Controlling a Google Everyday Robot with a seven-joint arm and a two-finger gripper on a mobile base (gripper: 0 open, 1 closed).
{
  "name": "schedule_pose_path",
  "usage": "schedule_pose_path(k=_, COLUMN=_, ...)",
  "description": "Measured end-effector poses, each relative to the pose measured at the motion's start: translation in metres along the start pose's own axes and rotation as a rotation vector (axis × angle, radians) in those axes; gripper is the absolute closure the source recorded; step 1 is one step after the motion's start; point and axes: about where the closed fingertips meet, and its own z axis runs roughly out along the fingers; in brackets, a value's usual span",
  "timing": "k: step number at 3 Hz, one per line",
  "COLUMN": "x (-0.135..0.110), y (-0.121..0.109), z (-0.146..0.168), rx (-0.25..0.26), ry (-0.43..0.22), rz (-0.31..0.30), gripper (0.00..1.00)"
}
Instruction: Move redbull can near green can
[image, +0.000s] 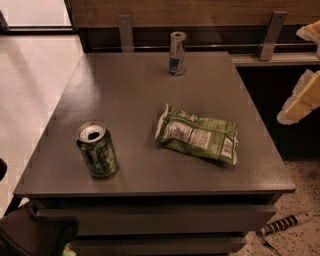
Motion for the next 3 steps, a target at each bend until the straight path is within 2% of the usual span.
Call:
schedule_pose_path(k=1, x=-0.013, y=-0.072, z=0.029, rx=0.130, ry=-0.274, rz=0.101, gripper=0.00)
schedule_pose_path(k=2, x=-0.039, y=-0.129, z=0.058, rx=0.154, ry=-0.481, rz=0.176, gripper=0.00)
schedule_pose_path(k=3, x=-0.067, y=-0.170, z=0.109, rx=0.122, ry=-0.675, rz=0.286, gripper=0.00)
